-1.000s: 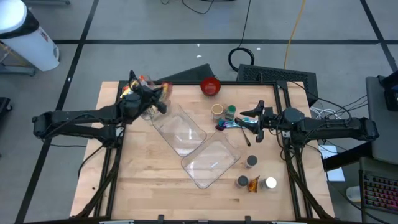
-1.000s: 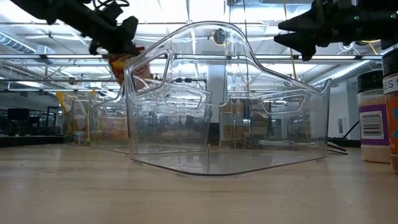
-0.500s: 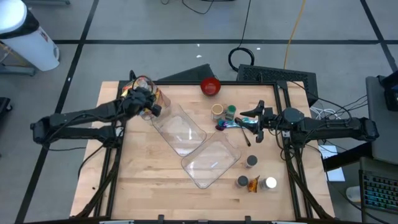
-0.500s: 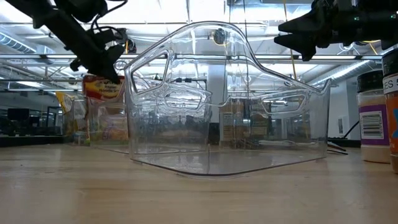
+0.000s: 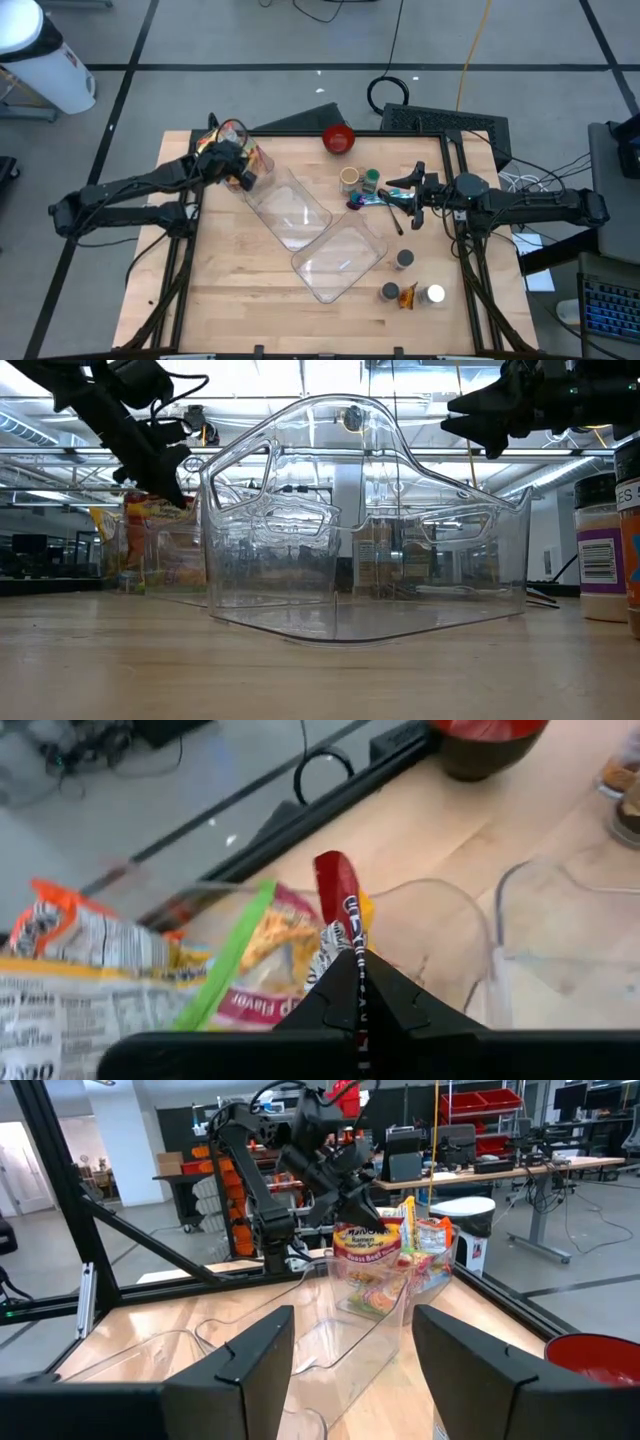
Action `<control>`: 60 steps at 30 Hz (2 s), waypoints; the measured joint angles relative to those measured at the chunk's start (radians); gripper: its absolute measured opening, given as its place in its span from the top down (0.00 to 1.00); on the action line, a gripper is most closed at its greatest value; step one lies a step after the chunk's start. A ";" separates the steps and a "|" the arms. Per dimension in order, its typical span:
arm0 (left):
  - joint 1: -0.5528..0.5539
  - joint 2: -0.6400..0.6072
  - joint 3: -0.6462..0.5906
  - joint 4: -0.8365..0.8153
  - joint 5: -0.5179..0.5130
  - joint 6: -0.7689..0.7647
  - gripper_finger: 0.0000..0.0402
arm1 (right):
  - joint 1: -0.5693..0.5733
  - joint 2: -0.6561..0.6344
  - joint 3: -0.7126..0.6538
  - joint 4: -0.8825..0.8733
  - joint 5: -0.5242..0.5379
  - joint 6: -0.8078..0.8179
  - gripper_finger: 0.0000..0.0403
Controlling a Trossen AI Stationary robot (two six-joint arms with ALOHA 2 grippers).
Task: Pick & Place Food Item
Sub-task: Put the red noodle pack into the top transparent bin, then put the green seasoning bottle into the middle transparent bin
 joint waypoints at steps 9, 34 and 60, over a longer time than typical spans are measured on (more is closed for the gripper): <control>0.023 0.000 0.000 -0.010 -0.055 -0.114 0.98 | 0.000 0.000 0.000 0.000 0.000 0.000 0.51; 0.022 -0.002 0.132 0.006 -0.235 -0.024 0.43 | 0.000 0.000 0.000 -0.004 0.000 0.000 0.51; -0.077 0.273 0.146 0.395 0.189 0.028 0.43 | -0.002 0.069 0.000 -0.007 0.028 -0.101 0.50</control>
